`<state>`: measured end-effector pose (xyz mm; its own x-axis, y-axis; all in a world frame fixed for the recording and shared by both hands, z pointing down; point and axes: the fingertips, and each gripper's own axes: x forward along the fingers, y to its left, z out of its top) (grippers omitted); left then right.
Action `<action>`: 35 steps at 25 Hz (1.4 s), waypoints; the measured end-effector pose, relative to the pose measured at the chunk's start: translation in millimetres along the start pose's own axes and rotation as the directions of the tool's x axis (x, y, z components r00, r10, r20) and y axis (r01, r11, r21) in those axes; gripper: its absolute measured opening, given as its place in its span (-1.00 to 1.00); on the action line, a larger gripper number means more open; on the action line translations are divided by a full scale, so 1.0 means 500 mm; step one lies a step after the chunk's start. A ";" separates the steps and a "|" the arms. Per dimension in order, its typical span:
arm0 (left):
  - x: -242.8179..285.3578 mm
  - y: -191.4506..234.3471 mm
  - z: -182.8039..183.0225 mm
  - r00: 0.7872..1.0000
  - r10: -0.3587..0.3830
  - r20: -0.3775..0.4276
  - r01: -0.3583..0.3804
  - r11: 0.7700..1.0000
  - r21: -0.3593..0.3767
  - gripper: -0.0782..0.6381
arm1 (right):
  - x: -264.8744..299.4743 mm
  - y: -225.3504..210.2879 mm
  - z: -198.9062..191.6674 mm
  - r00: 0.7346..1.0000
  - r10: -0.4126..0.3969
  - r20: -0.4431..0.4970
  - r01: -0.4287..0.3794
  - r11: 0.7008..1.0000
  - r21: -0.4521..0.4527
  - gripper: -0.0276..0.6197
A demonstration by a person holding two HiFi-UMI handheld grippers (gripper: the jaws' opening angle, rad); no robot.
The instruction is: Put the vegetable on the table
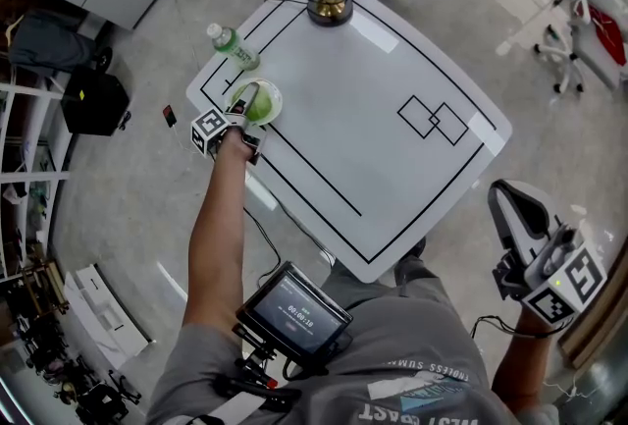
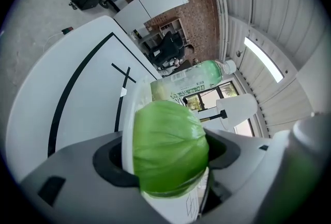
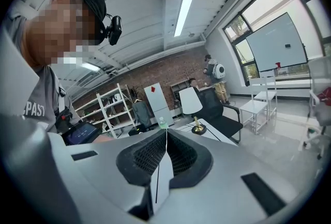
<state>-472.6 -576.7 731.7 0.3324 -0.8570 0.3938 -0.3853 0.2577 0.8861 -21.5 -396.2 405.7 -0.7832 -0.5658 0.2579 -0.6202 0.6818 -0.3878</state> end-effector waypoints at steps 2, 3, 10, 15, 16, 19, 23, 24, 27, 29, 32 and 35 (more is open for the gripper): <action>0.001 -0.001 0.011 1.000 0.004 0.008 -0.004 1.000 0.030 0.20 | 0.005 0.001 -0.004 1.000 0.002 -0.007 -0.002 1.000 0.002 -0.89; 0.002 -0.001 0.018 1.000 0.010 0.017 -0.011 0.999 0.049 0.20 | 0.007 0.002 -0.004 1.000 0.003 -0.010 -0.003 1.000 0.003 -0.89; 0.004 0.019 0.056 0.990 0.111 0.085 -0.127 0.966 0.225 0.24 | 0.021 0.001 -0.014 1.000 0.009 -0.024 -0.009 1.000 0.013 -0.89; 0.009 0.017 0.067 0.982 0.123 0.145 -0.162 0.940 0.299 0.32 | 0.026 0.000 -0.010 1.000 0.004 -0.024 -0.003 1.000 0.015 -0.89; 0.009 0.017 0.070 0.979 0.128 0.160 -0.173 0.932 0.319 0.34 | 0.026 -0.001 -0.009 1.000 0.002 -0.024 -0.002 1.000 0.015 -0.89; 0.005 0.024 0.082 0.967 0.152 0.203 -0.218 0.906 0.362 0.45 | 0.024 -0.001 -0.007 1.000 -0.003 -0.024 0.003 1.000 0.015 -0.89; 0.002 0.034 0.091 0.953 0.191 0.235 -0.275 0.872 0.406 0.58 | 0.021 -0.003 -0.007 1.000 -0.007 -0.023 0.008 1.000 0.016 -0.89; 0.002 0.033 0.095 0.949 0.199 0.244 -0.289 0.857 0.426 0.59 | 0.022 -0.004 -0.007 1.000 -0.008 -0.024 0.008 1.000 0.016 -0.89; 0.001 0.028 0.107 0.937 0.222 0.271 -0.330 0.818 0.471 0.61 | 0.027 -0.001 -0.007 1.000 -0.007 -0.023 0.007 1.000 0.017 -0.89; -0.004 0.025 0.113 0.928 0.235 0.290 -0.355 0.793 0.495 0.62 | 0.028 0.003 -0.006 1.000 -0.004 -0.021 0.004 1.000 0.017 -0.89; -0.007 0.023 0.114 0.920 0.246 0.304 -0.378 0.762 0.526 0.62 | 0.027 0.004 -0.007 1.000 -0.005 -0.021 0.005 1.000 0.016 -0.89; -0.012 0.022 0.120 0.907 0.267 0.325 -0.413 0.711 0.569 0.62 | 0.025 0.004 -0.008 1.000 -0.008 -0.022 0.009 1.000 0.014 -0.89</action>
<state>-530.6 -595.6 724.5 -0.0812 -0.8534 0.5148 -0.9009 0.2838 0.3285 -32.7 -400.2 411.9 -0.7788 -0.5609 0.2808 -0.6263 0.6704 -0.3978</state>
